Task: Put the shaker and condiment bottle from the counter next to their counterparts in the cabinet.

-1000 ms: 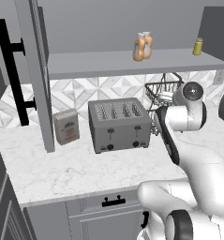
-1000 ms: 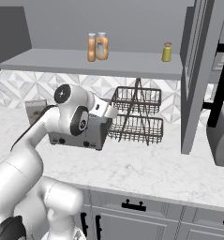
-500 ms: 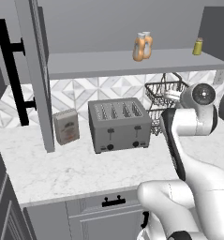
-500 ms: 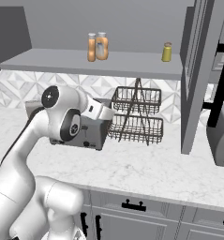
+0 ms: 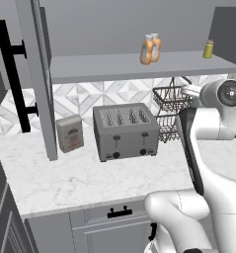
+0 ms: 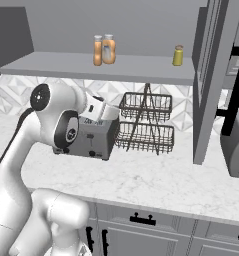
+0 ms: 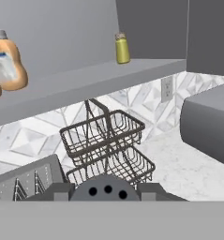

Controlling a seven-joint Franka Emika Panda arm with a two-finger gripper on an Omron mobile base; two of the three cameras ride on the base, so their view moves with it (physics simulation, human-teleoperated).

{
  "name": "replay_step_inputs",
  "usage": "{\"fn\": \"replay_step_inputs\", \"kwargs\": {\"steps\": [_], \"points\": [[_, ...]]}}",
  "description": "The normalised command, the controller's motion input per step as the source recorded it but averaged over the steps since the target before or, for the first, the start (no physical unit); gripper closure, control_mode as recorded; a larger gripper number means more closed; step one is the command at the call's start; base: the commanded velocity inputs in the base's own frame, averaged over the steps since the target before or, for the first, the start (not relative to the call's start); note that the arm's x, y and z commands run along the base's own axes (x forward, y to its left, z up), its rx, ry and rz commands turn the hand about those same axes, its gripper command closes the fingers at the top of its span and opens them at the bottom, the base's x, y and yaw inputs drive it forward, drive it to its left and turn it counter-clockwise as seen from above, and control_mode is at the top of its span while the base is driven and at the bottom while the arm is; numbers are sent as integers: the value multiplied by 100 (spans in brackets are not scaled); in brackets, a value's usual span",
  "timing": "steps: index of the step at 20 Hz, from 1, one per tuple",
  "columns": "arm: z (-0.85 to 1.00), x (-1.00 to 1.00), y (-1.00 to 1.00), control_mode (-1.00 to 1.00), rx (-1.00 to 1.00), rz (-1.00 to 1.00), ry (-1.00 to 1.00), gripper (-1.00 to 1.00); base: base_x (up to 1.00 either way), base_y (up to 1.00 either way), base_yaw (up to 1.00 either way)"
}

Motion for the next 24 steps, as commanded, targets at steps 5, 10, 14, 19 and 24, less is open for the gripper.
{"fn": "replay_step_inputs", "kwargs": {"steps": [5,10,14,19,24], "points": [[55,-23,0,-100,0,0,-7,100,0,0,0],[54,-16,0,-100,0,0,-7,100,0,0,0],[47,-1,0,-100,0,0,-5,100,0,0,0],[40,0,0,-100,0,0,0,100,0,0,0],[16,6,-14,-100,0,-1,0,100,0,0,0]]}}
